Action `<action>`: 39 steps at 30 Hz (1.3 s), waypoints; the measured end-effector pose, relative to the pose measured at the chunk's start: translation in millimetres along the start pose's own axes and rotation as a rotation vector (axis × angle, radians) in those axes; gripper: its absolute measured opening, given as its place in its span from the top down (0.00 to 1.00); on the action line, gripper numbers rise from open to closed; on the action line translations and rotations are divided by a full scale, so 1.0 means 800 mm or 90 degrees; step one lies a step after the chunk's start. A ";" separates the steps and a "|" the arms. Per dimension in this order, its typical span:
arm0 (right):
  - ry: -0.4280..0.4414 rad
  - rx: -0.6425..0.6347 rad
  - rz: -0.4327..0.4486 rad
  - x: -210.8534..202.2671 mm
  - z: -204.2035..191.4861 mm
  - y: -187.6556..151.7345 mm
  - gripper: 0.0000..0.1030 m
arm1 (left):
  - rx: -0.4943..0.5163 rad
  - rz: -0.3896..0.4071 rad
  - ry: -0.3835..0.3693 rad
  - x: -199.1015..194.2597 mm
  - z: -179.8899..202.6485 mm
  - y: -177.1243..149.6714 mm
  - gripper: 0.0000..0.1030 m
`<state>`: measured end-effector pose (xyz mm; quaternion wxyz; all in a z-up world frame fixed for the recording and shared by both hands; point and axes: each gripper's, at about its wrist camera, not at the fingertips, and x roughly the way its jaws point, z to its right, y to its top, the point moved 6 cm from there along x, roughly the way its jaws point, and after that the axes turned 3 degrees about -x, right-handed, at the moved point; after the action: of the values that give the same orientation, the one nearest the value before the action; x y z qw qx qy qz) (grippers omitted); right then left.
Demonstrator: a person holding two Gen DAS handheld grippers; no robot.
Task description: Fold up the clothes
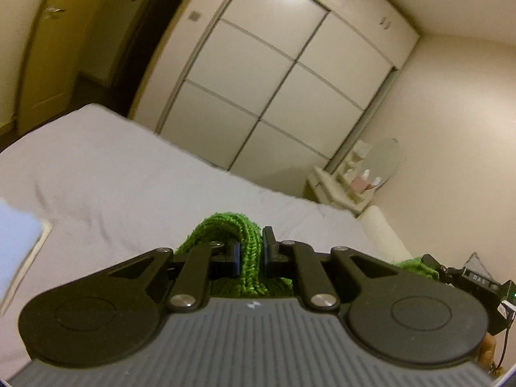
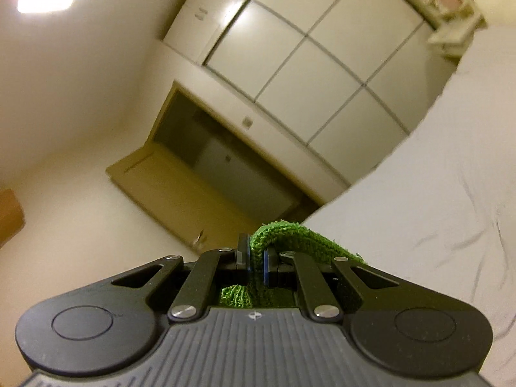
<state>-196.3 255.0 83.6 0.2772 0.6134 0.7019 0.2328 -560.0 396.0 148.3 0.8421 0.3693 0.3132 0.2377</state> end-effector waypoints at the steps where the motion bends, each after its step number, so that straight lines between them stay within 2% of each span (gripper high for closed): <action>1: -0.001 -0.009 0.008 0.006 -0.009 0.005 0.93 | 0.009 0.010 -0.009 0.005 0.002 0.015 0.91; 3: 0.002 -0.034 0.035 0.007 -0.030 0.016 0.93 | 0.022 0.028 -0.028 0.011 0.007 0.043 0.91; 6: 0.006 -0.059 0.048 0.002 -0.050 0.014 0.93 | 0.034 0.042 -0.052 -0.007 0.014 0.050 0.91; 10: 0.006 -0.043 0.006 -0.024 -0.033 -0.035 0.93 | 0.023 0.008 -0.038 -0.022 -0.017 -0.003 0.91; 12: -0.018 -0.034 -0.045 -0.048 -0.003 -0.088 0.93 | 0.000 -0.041 -0.018 -0.030 -0.046 -0.062 0.91; 15: -0.096 -0.002 -0.160 -0.075 0.063 -0.185 0.91 | -0.025 -0.140 0.049 -0.037 -0.101 -0.177 0.88; 17: -0.195 0.044 -0.264 -0.092 0.125 -0.270 0.88 | -0.037 -0.228 0.123 -0.036 -0.145 -0.265 0.88; 18: -0.245 0.067 -0.316 -0.102 0.156 -0.312 0.83 | -0.049 -0.279 0.166 -0.034 -0.167 -0.308 0.88; 20: -0.344 0.084 -0.412 -0.123 0.212 -0.392 0.83 | -0.049 -0.351 0.223 -0.030 -0.200 -0.381 0.91; 23: -0.384 0.091 -0.460 -0.138 0.263 -0.460 0.82 | -0.038 -0.392 0.247 -0.025 -0.215 -0.447 0.90; 25: -0.377 0.100 -0.439 -0.135 0.288 -0.477 0.81 | -0.036 -0.385 0.246 -0.018 -0.233 -0.470 0.89; 27: -0.363 0.093 -0.410 -0.136 0.313 -0.484 0.69 | -0.029 -0.370 0.247 -0.001 -0.251 -0.476 0.87; 31: -0.315 0.095 -0.346 -0.119 0.356 -0.499 0.60 | -0.041 -0.330 0.239 0.020 -0.286 -0.497 0.75; 33: -0.280 0.124 -0.313 -0.125 0.372 -0.501 0.57 | -0.056 -0.303 0.217 0.013 -0.295 -0.499 0.71; 35: -0.245 0.155 -0.279 -0.127 0.384 -0.505 0.56 | -0.078 -0.283 0.189 0.010 -0.305 -0.505 0.62; 39: -0.210 0.158 -0.229 -0.141 0.382 -0.515 0.53 | -0.122 -0.260 0.135 -0.005 -0.317 -0.525 0.59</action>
<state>-280.9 81.7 -405.2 0.3473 0.5375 0.7684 -0.0108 -669.8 255.4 -308.3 0.8661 0.1899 0.4441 0.1285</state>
